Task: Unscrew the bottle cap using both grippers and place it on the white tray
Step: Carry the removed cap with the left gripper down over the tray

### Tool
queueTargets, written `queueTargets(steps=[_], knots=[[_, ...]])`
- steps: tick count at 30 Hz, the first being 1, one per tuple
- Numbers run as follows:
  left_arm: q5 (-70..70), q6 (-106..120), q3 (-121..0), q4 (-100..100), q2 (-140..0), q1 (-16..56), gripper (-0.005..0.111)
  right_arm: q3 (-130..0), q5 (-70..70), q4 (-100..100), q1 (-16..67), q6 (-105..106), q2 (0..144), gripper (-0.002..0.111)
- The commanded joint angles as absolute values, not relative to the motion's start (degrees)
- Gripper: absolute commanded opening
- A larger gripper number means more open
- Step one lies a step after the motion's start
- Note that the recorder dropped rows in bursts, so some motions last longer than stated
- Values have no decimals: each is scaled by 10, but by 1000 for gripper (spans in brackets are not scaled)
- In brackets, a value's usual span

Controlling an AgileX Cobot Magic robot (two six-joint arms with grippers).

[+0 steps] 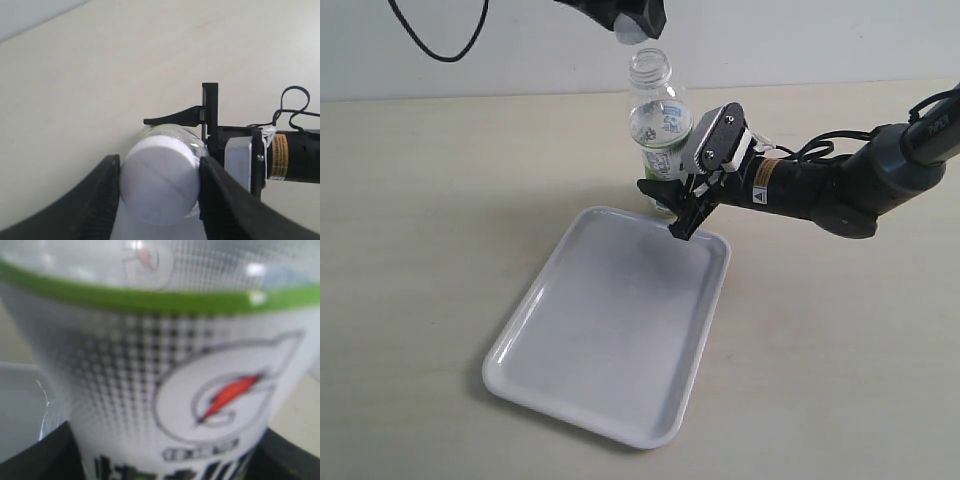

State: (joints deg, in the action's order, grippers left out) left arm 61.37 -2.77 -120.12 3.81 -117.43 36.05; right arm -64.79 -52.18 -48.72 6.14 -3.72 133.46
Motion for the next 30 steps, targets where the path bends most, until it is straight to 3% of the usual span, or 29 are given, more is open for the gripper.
queueTargets(steps=[1, 5, 15, 30], knots=[[626, 31, -1224, 32, -1164, 359, 0, -644, -466, -496, 60, -31, 1341, 0], [700, 171, -1238, 16, -1155, 359, 0, -644, -466, -496, 60, -31, 1341, 0], [700, 372, -1184, 51, -1126, 370, 0, -644, -484, -495, 60, -133, 1324, 0], [693, 549, -969, 68, -1126, 396, 0, -644, -483, -467, 60, -172, 1320, 0]])
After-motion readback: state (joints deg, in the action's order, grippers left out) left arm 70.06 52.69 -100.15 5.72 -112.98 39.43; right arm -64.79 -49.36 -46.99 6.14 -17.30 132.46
